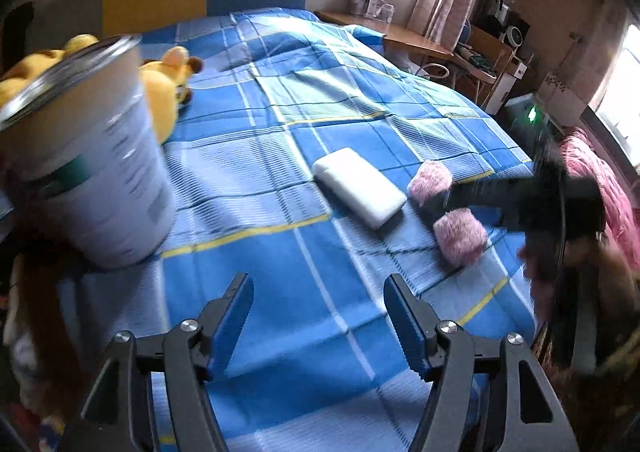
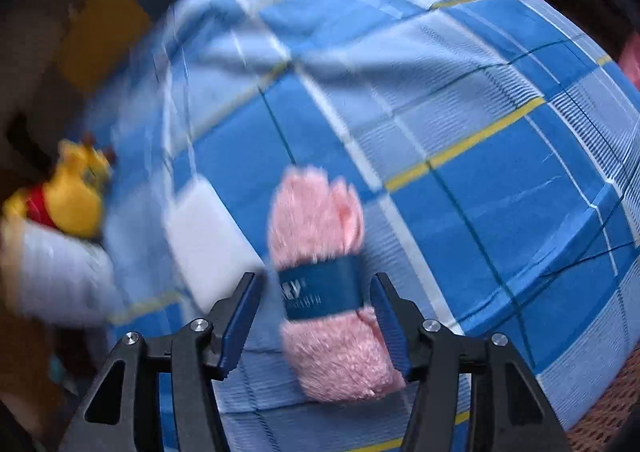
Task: Organize soft objects
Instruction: 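Grasp the pink dishcloth with the right tool while the left tool grasps the white sponge, then carry the white sponge into the gold tray and open the left tool, then carry the pink dishcloth into the gold tray and open the right tool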
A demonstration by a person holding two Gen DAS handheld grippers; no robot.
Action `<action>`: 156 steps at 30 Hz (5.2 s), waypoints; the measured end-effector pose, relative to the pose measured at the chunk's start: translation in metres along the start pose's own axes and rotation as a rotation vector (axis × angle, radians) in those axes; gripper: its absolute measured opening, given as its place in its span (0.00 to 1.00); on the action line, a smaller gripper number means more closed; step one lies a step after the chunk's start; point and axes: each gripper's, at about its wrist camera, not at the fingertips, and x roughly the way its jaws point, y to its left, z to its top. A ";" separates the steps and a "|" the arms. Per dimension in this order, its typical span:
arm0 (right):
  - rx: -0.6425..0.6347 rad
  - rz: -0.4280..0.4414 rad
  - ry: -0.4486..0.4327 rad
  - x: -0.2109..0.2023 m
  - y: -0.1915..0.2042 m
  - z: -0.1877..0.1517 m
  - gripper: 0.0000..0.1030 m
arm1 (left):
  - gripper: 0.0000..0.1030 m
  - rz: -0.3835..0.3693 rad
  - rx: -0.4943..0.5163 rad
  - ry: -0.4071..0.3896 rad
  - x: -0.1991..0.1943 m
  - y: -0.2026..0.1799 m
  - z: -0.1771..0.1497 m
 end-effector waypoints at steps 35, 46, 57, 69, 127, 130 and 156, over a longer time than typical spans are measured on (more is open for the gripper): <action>0.034 -0.083 -0.076 -0.011 -0.009 -0.002 0.33 | 0.56 0.071 0.010 0.091 0.119 -0.044 0.073; -0.089 -0.183 -0.042 0.006 0.016 -0.006 0.38 | 0.56 0.071 0.103 -0.030 0.041 -0.019 0.002; -0.181 -0.261 -0.061 0.013 0.036 -0.015 0.41 | 0.56 0.137 0.033 -0.133 -0.032 0.014 -0.038; -0.223 -0.291 -0.083 0.006 0.040 -0.026 0.40 | 0.56 0.196 -0.086 -0.179 -0.072 0.056 -0.059; -0.310 -0.353 -0.101 0.001 0.047 -0.032 0.39 | 0.80 0.623 -0.591 -0.212 -0.177 0.268 -0.181; -0.305 -0.346 -0.099 0.000 0.046 -0.030 0.37 | 0.81 0.626 -0.560 -0.233 -0.184 0.258 -0.177; -0.544 0.067 -0.400 -0.097 0.219 -0.010 0.34 | 0.81 0.513 -0.453 -0.260 -0.184 0.216 -0.171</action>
